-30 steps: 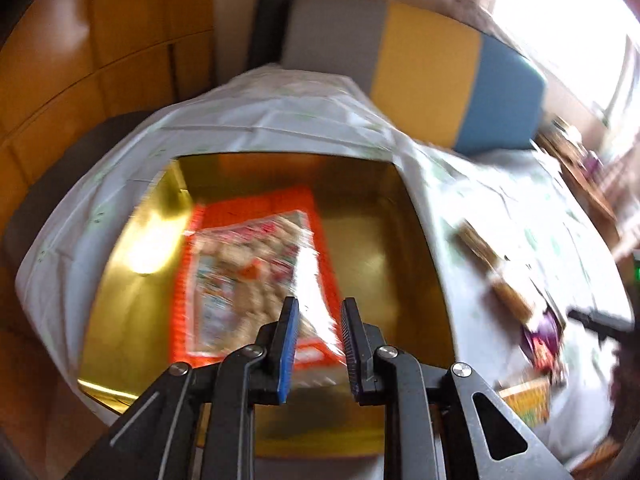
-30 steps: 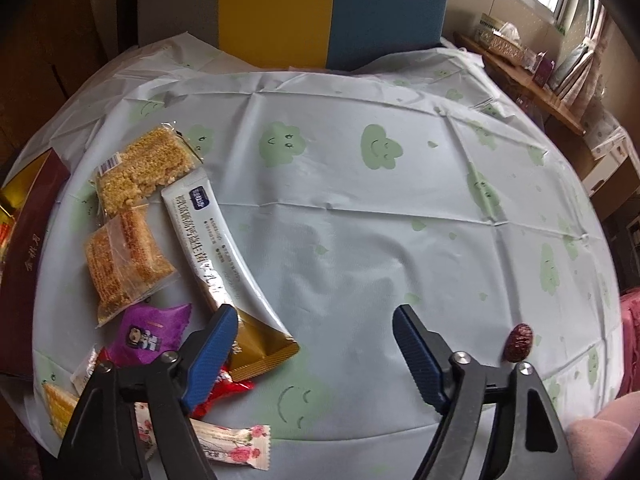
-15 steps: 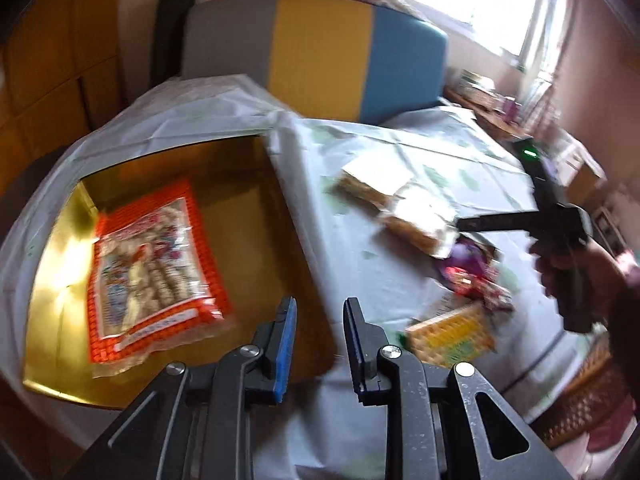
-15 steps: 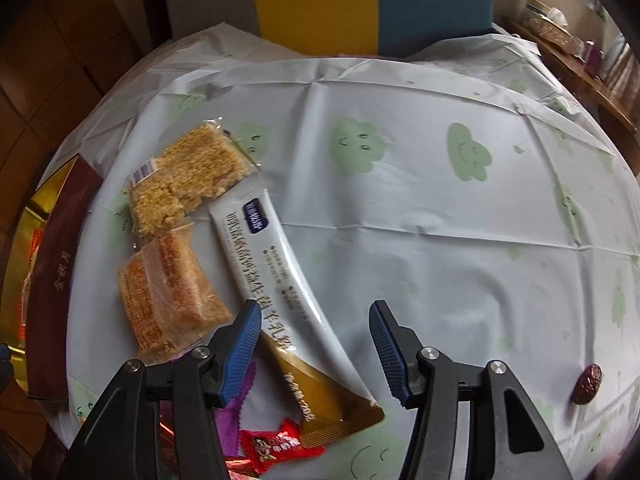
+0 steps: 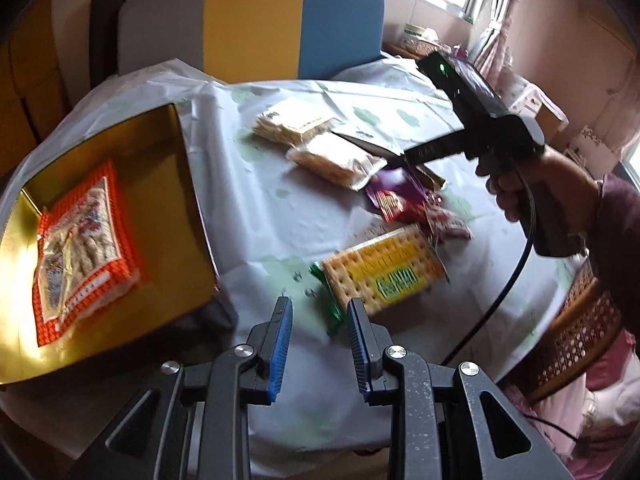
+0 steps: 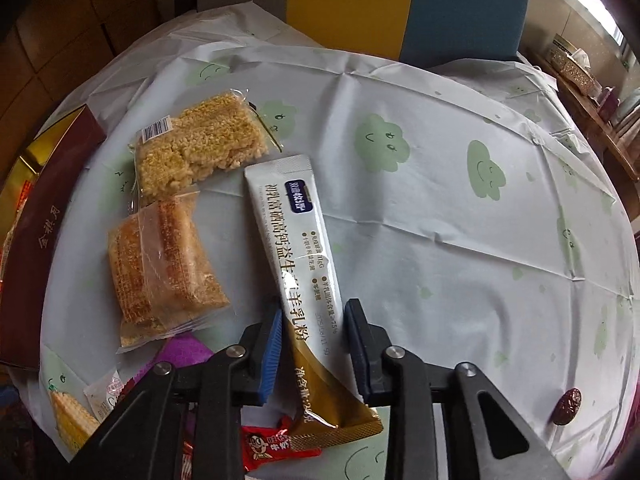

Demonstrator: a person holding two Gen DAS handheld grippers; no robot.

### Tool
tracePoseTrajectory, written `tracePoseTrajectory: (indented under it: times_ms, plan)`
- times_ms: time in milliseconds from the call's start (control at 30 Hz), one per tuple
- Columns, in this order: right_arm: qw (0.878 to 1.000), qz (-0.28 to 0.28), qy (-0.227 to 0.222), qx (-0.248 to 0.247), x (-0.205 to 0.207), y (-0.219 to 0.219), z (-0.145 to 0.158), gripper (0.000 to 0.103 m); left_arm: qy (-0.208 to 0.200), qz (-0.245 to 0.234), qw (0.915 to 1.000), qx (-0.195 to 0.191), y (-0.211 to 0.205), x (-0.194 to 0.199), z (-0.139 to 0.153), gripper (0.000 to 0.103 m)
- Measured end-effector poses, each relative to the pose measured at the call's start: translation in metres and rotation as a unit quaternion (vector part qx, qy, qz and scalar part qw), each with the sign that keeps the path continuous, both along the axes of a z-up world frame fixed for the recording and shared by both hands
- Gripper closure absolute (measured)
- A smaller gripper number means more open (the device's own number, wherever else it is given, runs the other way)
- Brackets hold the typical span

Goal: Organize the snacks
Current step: 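Grasp the white-and-gold milk stick pack with the right gripper, then place the milk stick pack into the gold tin and open the right gripper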

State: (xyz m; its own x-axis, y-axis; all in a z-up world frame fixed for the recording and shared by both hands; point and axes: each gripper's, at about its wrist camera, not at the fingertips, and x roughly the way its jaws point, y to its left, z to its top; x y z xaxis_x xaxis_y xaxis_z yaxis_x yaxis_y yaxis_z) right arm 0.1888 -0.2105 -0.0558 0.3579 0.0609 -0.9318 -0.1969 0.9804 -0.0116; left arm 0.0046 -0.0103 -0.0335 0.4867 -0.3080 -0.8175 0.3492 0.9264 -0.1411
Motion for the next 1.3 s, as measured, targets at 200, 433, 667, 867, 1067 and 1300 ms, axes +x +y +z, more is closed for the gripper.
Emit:
tracePoseTrajectory:
  times_ms: [200,433,667,867,1067,1300]
  plan:
    - [1.000,-0.016,-0.012,0.005,-0.004,-0.006,0.014,0.074,0.006,0.009,0.9999,-0.001,0.009,-0.003,-0.004,0.074]
    - [0.997,-0.049,-0.053,0.040,-0.011,-0.021,0.040,0.078,0.008,0.014,0.9998,-0.008,0.016,-0.006,-0.004,0.074]
    - [0.992,-0.017,-0.067,0.105,-0.038,0.002,0.071,0.079,0.011,0.018,0.9996,-0.018,0.021,-0.009,-0.007,0.074]
    - [0.984,0.048,-0.053,0.163,-0.052,0.065,0.095,0.079,0.004,0.019,0.9996,-0.022,0.026,-0.014,-0.006,0.074]
    - [0.975,0.099,-0.021,0.197,-0.046,0.143,0.100,0.079,0.004,0.037,0.9989,-0.029,0.041,-0.015,-0.007,0.074]
    - [0.974,0.116,0.001,0.192,-0.023,0.214,0.086,0.062,0.005,0.062,0.9974,-0.038,0.058,-0.014,-0.009,0.074]
